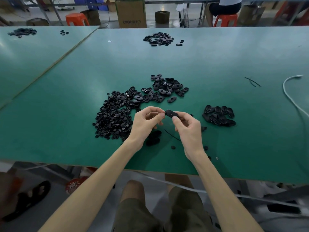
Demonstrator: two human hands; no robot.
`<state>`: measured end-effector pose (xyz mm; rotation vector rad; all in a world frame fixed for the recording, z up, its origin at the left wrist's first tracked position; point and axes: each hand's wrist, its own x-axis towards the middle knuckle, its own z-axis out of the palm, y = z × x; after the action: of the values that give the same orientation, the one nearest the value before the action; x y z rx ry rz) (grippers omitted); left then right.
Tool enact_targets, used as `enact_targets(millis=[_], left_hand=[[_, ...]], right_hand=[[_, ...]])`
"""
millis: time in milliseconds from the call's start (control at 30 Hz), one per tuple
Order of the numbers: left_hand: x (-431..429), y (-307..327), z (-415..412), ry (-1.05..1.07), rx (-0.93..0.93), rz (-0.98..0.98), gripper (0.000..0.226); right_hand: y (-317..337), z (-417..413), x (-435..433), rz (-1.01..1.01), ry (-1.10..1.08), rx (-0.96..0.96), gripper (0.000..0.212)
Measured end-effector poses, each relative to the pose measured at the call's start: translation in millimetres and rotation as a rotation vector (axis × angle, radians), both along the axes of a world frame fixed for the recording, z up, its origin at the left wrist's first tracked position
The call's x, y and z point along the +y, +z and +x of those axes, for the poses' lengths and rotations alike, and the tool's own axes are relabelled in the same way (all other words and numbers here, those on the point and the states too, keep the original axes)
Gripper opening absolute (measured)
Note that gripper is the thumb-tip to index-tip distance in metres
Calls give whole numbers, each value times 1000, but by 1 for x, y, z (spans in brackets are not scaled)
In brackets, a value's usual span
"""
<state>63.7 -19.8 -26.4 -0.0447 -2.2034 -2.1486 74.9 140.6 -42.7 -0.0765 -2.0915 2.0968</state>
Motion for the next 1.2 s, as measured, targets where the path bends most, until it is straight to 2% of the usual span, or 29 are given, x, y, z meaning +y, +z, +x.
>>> enact_targets(millis=[433,800,967,1067,1200], left_hand=[[5,-7,3,14,65,-16,10],[7,-6,4,38,74,-102,13],[8,-6,4,73,67,-91,21],[5,-8,3,80,87,-153,25],[5,-8,3,29,131,-184,13]], right_hand=[[2,3,-1,84,51,10,15],[2,3,0,75,64,-4,12],[3,4,0,39,88,-8,11],[5,5,0,14,98,-5,14],[6,5,0,18,120,5,15]])
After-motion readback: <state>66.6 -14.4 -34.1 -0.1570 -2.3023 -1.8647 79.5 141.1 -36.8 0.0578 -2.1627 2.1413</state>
